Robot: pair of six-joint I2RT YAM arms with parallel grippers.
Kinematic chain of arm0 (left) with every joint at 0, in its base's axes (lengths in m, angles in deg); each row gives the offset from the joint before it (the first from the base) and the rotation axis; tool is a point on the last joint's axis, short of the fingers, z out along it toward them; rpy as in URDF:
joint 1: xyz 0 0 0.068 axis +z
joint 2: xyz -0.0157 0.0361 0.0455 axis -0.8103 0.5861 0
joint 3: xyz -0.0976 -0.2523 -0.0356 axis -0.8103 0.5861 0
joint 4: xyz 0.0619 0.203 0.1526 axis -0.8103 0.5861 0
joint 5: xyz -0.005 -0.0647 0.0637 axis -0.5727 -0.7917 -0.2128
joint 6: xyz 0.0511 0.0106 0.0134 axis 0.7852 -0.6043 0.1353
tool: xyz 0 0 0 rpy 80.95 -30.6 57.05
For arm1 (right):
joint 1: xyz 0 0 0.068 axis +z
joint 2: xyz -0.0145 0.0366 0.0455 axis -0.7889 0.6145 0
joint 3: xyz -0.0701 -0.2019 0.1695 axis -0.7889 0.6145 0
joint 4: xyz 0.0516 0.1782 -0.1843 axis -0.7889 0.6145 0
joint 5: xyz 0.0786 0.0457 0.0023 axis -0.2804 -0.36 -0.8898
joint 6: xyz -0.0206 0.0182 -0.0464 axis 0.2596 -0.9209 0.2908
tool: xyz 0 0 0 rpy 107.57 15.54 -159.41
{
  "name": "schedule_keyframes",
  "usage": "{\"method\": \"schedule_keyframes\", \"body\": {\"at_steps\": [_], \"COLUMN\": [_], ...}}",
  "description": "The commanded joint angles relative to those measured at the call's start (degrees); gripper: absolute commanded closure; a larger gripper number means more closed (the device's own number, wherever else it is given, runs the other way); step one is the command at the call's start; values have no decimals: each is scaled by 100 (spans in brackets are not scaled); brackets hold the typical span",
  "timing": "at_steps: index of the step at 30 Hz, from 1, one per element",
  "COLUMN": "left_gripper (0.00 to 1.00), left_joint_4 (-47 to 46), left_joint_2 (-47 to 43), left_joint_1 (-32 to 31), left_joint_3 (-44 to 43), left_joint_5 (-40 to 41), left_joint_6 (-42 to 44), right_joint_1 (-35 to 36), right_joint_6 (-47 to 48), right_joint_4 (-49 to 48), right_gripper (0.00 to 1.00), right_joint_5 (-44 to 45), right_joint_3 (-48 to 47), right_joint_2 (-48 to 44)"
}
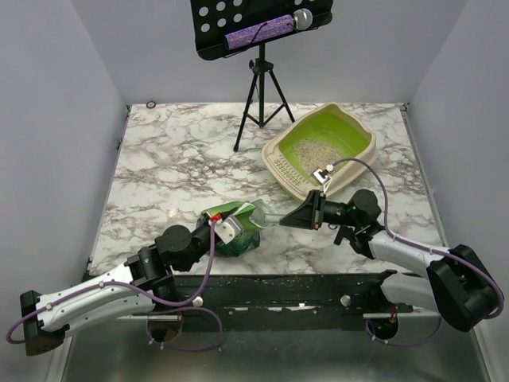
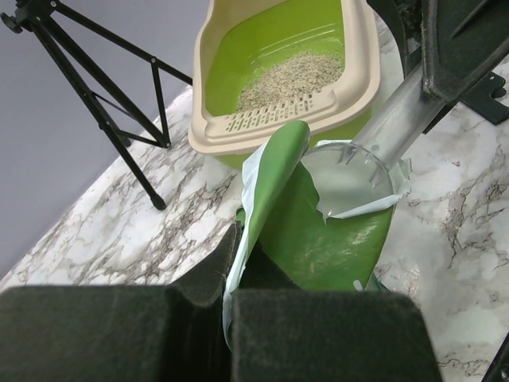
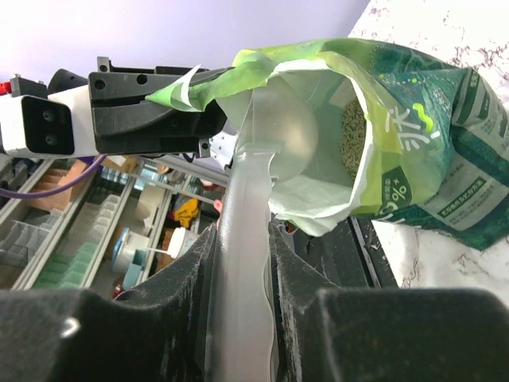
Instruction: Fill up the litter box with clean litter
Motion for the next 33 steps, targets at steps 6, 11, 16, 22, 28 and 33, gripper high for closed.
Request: {"method": "schedule_keyframes", "body": {"at_steps": [6, 11, 16, 22, 28, 33], "left_gripper": [100, 100, 100, 100, 100, 100], "left_joint_4": [-263, -263, -254, -272, -325, -473], "left_joint_2": [-113, -130, -174, -192, -218, -297], "left_joint_1": [-18, -18, -18, -18, -18, -18], "left_joint_3": [64, 64, 56, 73, 73, 108], "left_joint_5": [-204, -248, -257, -248, -117, 243], "left_joint_6": [12, 3, 3, -6, -6, 38], "right_joint_1": [-174, -218, -305, -429, -482, -482], "right_joint_6": [-1080, -1485, -1731, -1977, -2013, -2057], "right_joint_4": [-625, -731, -695, -643, -63, 463], "right_gripper": [100, 100, 99, 99, 99, 99], "right_joint_5": [404, 606, 782, 940, 1134, 1327], "right_joint_3": [757, 1047, 1328, 1644, 1750, 1812], "right_joint_2": [-446, -656, -982, -1544, -2300, -2924]}}
